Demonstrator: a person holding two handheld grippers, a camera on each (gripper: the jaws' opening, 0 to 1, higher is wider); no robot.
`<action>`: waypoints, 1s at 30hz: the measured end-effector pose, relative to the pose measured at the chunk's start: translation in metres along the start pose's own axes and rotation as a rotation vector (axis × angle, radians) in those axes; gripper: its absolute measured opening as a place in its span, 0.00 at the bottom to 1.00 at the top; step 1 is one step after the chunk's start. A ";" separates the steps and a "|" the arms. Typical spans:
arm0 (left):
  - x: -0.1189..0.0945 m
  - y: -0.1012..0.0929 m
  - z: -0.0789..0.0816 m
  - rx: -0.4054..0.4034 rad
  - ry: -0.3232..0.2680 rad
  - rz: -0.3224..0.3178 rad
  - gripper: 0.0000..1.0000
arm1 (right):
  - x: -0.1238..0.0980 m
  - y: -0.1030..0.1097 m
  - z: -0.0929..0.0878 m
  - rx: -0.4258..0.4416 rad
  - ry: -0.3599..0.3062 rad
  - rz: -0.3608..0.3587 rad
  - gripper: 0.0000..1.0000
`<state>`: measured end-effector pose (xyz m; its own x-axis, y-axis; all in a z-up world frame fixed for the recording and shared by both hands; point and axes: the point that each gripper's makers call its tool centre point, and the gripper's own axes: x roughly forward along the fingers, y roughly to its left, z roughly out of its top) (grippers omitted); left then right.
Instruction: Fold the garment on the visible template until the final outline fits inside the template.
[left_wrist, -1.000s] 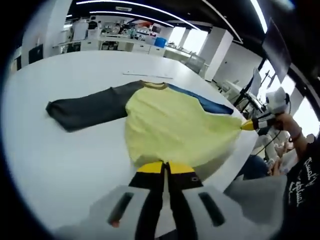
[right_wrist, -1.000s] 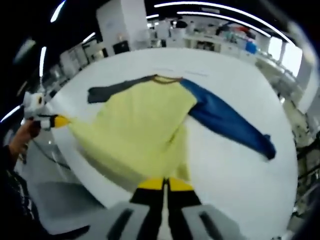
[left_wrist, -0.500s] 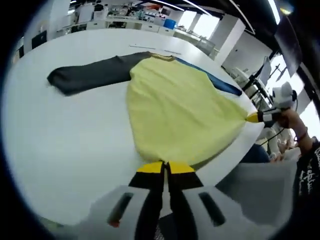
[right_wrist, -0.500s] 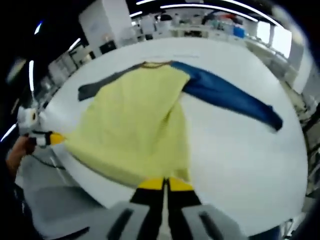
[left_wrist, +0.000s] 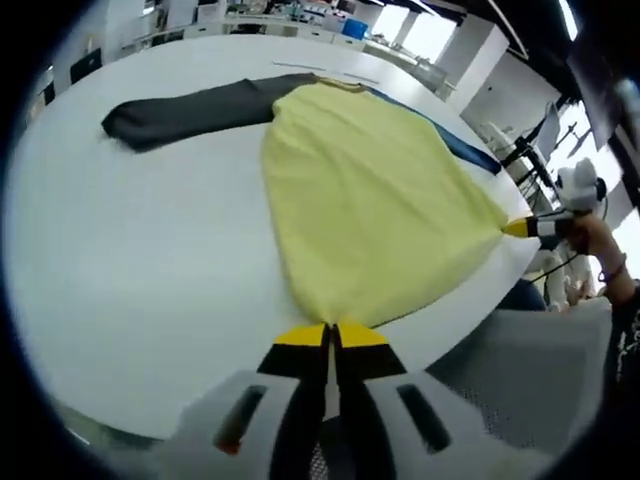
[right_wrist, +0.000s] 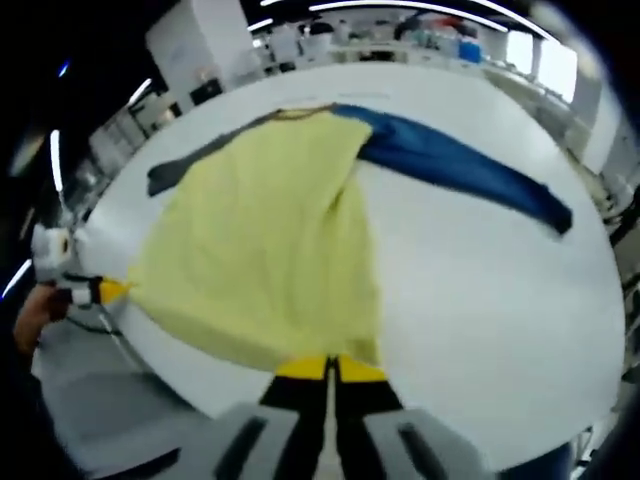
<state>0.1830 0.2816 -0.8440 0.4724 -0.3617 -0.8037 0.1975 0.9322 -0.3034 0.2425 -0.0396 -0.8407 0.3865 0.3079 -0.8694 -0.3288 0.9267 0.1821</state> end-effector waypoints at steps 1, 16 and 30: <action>0.000 0.000 0.000 0.000 -0.001 0.002 0.00 | 0.000 0.001 0.000 -0.001 0.000 0.001 0.00; -0.016 0.010 0.016 0.049 -0.093 0.035 0.22 | -0.018 -0.024 0.013 -0.121 -0.033 -0.061 0.18; 0.004 0.018 0.026 0.139 -0.056 -0.006 0.15 | 0.002 -0.028 0.008 -0.126 -0.005 -0.033 0.10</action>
<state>0.2104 0.2966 -0.8395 0.5173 -0.3712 -0.7711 0.3160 0.9202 -0.2311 0.2599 -0.0633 -0.8439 0.4031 0.2791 -0.8716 -0.4214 0.9020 0.0939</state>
